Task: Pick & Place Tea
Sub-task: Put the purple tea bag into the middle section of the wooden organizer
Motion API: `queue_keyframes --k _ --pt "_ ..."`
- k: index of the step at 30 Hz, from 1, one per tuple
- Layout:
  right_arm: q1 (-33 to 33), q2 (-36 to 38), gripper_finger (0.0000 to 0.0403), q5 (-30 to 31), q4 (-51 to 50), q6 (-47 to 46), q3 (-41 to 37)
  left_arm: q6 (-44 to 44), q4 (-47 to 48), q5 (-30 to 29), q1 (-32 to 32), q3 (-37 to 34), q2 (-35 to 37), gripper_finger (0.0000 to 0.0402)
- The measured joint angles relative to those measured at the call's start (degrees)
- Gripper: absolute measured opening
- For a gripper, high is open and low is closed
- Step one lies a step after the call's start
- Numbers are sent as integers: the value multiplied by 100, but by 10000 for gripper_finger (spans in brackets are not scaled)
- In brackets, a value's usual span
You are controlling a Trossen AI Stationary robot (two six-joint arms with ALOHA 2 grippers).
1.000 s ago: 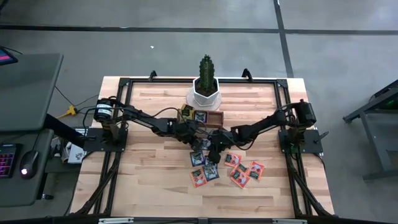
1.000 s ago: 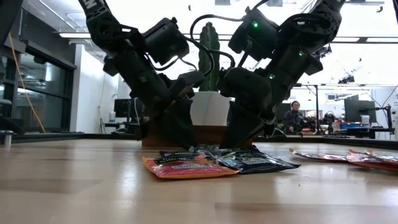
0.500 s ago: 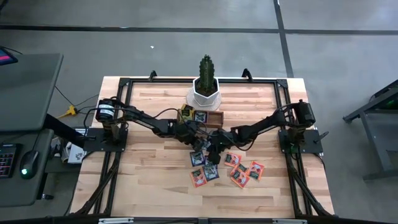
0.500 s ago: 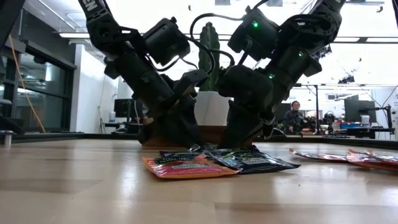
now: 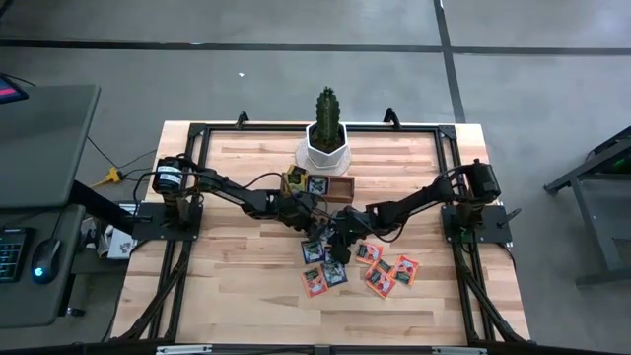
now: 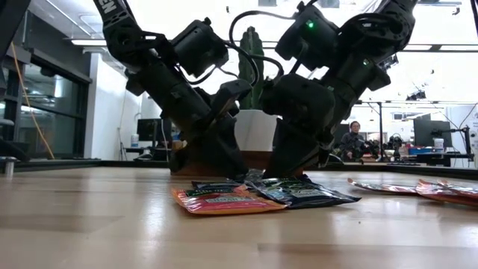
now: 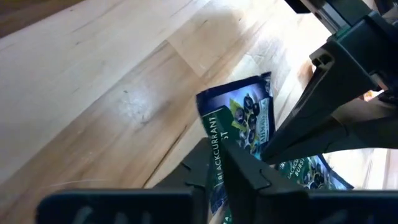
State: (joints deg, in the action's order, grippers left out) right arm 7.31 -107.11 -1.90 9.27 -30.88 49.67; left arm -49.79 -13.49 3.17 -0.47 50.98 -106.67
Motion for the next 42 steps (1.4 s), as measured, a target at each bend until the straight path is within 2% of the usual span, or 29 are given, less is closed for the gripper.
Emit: queue_keyframes --k 3,12,23,32,37,42 --pt "48 0 0 21 3 -14 0 110 -3 3 0 0 2 5" --pt "138 124 0 84 -42 -222 2 633 -5 99 4 7 13 1" --pt "175 1099 6 145 -217 -230 2 1468 -12 222 9 13 188 0" --pt "-13 2060 12 277 -703 -214 7 2293 189 274 9 17 708 0" --pt "-188 2502 14 239 -768 87 7 3085 900 289 9 139 1094 0" --pt "-393 2686 40 14 -773 364 7 4073 2243 376 9 807 1300 0"
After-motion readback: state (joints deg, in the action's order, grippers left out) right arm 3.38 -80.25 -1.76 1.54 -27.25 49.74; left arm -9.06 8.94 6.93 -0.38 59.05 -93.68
